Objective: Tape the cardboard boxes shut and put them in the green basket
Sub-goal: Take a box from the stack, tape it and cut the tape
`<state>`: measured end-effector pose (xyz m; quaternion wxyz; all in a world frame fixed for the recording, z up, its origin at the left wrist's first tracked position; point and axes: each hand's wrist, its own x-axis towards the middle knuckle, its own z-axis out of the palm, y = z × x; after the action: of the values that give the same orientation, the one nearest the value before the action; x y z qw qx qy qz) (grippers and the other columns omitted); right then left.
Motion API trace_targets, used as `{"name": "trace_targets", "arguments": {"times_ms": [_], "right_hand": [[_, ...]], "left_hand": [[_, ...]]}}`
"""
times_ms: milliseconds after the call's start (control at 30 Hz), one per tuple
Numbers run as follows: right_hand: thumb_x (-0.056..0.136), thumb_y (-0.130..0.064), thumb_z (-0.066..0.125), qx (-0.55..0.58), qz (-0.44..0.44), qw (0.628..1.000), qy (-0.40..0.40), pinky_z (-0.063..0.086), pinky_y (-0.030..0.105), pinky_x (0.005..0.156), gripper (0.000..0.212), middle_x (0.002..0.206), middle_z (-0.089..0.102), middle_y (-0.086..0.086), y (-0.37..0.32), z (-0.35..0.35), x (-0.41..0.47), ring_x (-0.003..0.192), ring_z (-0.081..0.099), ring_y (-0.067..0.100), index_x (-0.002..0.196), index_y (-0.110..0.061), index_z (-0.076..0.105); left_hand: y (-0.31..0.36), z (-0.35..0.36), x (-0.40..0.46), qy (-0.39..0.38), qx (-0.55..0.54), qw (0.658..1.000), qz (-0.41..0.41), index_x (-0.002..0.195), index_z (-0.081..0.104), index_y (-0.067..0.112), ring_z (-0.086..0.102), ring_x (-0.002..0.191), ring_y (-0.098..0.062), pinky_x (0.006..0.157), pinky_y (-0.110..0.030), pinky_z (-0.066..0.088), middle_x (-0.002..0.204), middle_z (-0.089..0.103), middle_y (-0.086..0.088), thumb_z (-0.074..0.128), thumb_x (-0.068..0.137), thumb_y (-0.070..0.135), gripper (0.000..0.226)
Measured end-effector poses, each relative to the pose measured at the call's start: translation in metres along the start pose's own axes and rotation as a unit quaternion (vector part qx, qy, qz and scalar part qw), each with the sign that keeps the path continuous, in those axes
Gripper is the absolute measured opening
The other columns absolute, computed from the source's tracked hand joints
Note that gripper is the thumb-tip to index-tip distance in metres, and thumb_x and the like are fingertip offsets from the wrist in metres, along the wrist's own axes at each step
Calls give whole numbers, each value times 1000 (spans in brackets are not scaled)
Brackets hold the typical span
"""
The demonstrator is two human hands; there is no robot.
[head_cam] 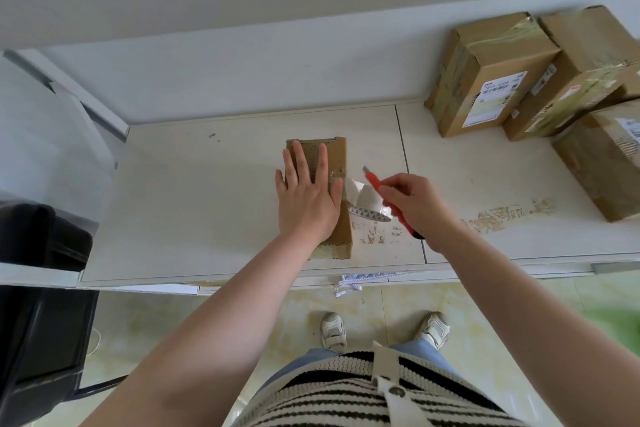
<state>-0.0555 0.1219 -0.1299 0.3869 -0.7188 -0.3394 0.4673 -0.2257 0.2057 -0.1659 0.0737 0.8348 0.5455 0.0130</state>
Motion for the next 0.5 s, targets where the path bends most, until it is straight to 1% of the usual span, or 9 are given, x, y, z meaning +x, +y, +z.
{"name": "trace_targets", "arguments": {"times_ms": [33,67,133,167,300,400,467,500], "right_hand": [[94,-16,60,-25,-6,1000,-12,43,17,48,8,70,65,-2,-2,4,-5,50,54,1,90,-21,65],[94,-18,62,-47,-9,999,-16,46,20,51,8,71,66,-4,-3,7,-8,54,57,4,89,-23,65],[93,-18,63,-65,-13,998,-19,53,29,60,6,73,68,-3,-5,11,-11,62,61,12,89,-22,65],[92,-17,63,-69,-14,997,-21,54,32,62,7,74,69,-3,-6,12,-12,63,61,14,88,-22,64],[94,-14,59,-95,-1,995,-38,47,25,54,11,70,66,-1,-9,11,-13,57,55,13,87,-19,66],[98,-15,50,-68,20,997,-36,41,28,55,20,69,58,2,-10,14,-14,58,47,16,91,-13,68],[99,-18,50,-56,20,998,-35,38,30,54,21,67,54,3,-12,16,-16,58,44,16,95,-11,69],[99,-17,50,-52,16,998,-38,39,28,52,21,65,55,2,-13,16,-18,55,44,15,96,-10,69]], "left_hand": [[0,0,0,3,0,1000,0,154,-14,24,-14,149,-35,120,-51,3,161,-17,-19,-5,95,54,67],[0,0,0,5,-1,1000,0,154,-14,24,-13,149,-36,120,-51,4,161,-16,-19,-5,95,54,67],[0,0,-1,9,-1,1000,0,155,-13,22,-12,149,-36,120,-52,5,161,-15,-20,-5,95,53,68],[1,0,-1,11,0,1000,1,155,-12,22,-11,149,-37,120,-52,6,161,-14,-20,-5,95,53,68],[2,0,-1,15,4,1000,1,155,-10,20,-9,150,-38,120,-52,8,161,-11,-21,-2,96,52,67],[2,0,-1,14,8,1000,0,155,-10,20,-8,149,-38,120,-53,8,161,-11,-21,0,97,52,67],[2,-1,-2,12,12,1000,-2,155,-10,20,-8,149,-38,120,-53,9,161,-11,-21,-2,96,52,68],[2,-1,-2,10,12,1000,-2,155,-10,20,-8,149,-38,120,-53,8,161,-12,-21,-2,96,53,68]]}}
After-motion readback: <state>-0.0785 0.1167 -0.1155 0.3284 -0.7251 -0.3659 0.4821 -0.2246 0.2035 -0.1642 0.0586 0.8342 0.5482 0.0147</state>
